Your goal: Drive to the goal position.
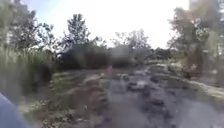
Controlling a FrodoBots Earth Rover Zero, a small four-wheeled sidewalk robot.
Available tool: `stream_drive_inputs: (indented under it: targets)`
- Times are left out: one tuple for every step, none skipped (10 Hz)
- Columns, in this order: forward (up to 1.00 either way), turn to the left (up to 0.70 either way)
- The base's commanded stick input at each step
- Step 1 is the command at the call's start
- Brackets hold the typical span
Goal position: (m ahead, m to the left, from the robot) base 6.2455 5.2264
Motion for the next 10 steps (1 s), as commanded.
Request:
stream_drive_inputs:
  targets:
    - [1.0, 0.17]
    - [1.0, 0.27]
    - [1.0, 0.27]
    - [1.0, 0.27]
    - [1.0, 0.27]
    - [1.0, 0.27]
    - [1.0, 0.27]
    - [1.0, 0.27]
    - [1.0, 0.27]
    - [1.0, 0.27]
